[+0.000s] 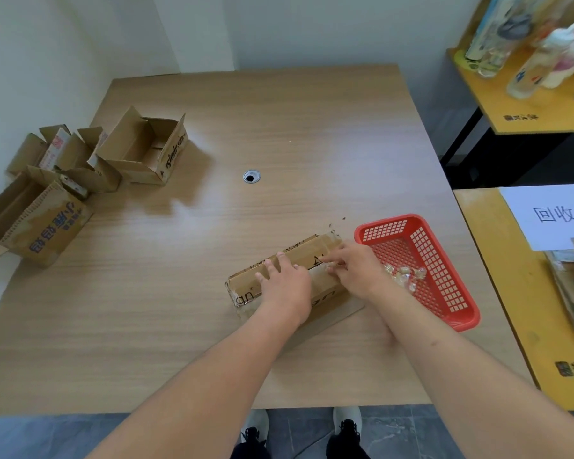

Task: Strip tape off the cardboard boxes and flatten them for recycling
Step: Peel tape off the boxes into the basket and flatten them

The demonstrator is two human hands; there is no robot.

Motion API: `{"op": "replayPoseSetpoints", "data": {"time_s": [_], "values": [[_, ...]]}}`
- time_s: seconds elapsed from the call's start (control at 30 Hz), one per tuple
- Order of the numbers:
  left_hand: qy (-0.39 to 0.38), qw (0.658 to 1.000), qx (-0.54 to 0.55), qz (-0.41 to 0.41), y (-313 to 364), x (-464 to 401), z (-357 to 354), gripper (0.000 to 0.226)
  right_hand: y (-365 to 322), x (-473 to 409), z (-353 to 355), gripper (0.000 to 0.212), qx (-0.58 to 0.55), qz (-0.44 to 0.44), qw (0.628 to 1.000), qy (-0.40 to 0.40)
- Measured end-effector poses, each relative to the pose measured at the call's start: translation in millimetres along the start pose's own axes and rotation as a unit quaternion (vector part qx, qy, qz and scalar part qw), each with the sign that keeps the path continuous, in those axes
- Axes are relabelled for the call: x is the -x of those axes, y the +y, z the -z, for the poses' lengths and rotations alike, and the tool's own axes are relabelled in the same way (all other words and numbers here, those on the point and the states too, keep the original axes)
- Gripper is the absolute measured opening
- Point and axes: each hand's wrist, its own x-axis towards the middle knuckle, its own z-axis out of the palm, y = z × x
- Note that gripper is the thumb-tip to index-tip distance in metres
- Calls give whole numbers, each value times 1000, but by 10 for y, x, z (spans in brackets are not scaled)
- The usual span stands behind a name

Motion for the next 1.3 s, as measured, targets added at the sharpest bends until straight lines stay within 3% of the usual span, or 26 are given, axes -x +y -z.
{"op": "replayPoseSetpoints", "data": {"time_s": [0.13,0.3,0.43,0.67,0.93,1.03,1.17,1.3], "values": [[25,997,28,-64,69,-49,-44,80,-59,-69,-37,20,35,-38,998,30],[7,998,15,-62,77,-92,-136,80,-76,-121,-56,5,43,-69,997,4],[-2,998,10,-61,72,-92,-147,81,-69,-121,-30,9,-20,-97,995,19],[-10,997,17,-78,8,-109,-175,64,2,-50,-23,17,-114,-131,976,132],[-19,996,15,-81,10,-81,-143,59,146,39,-85,20,-52,-80,963,253],[-14,997,10,-73,25,-80,-138,60,224,68,-72,30,-36,-40,972,229],[16,998,-4,-53,132,-94,-177,62,305,71,72,42,-106,-60,985,121],[33,999,-4,-34,296,-96,-171,77,325,68,53,32,-52,-48,993,91]]}}
